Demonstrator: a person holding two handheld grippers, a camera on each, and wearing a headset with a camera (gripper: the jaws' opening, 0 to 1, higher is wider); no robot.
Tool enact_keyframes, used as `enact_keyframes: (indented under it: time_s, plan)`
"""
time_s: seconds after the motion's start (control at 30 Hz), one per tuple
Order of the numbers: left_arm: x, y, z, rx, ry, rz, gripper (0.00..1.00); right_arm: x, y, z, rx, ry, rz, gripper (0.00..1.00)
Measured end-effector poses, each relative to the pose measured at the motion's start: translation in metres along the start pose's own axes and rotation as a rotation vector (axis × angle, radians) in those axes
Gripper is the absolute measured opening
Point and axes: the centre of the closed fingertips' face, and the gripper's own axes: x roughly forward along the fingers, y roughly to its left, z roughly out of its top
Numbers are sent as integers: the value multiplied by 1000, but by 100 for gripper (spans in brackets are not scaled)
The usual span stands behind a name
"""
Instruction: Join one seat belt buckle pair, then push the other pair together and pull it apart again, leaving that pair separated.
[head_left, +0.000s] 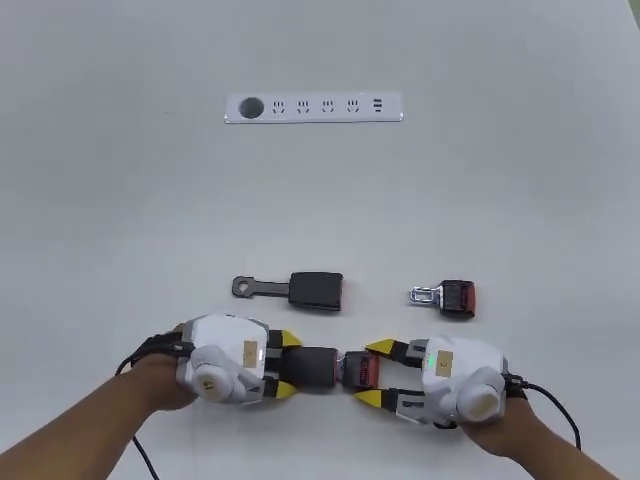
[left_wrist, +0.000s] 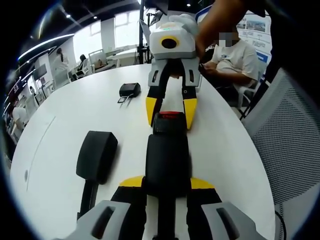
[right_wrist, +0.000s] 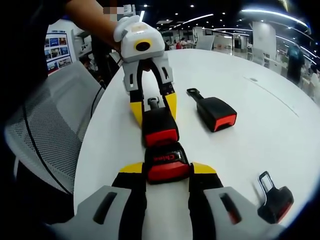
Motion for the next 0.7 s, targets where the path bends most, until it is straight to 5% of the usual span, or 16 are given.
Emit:
enact_keyframes:
  time_s: [0.7]
  plan:
    - [1, 0, 3, 8, 39, -8, 32, 1, 1, 0, -34, 11, -15, 31]
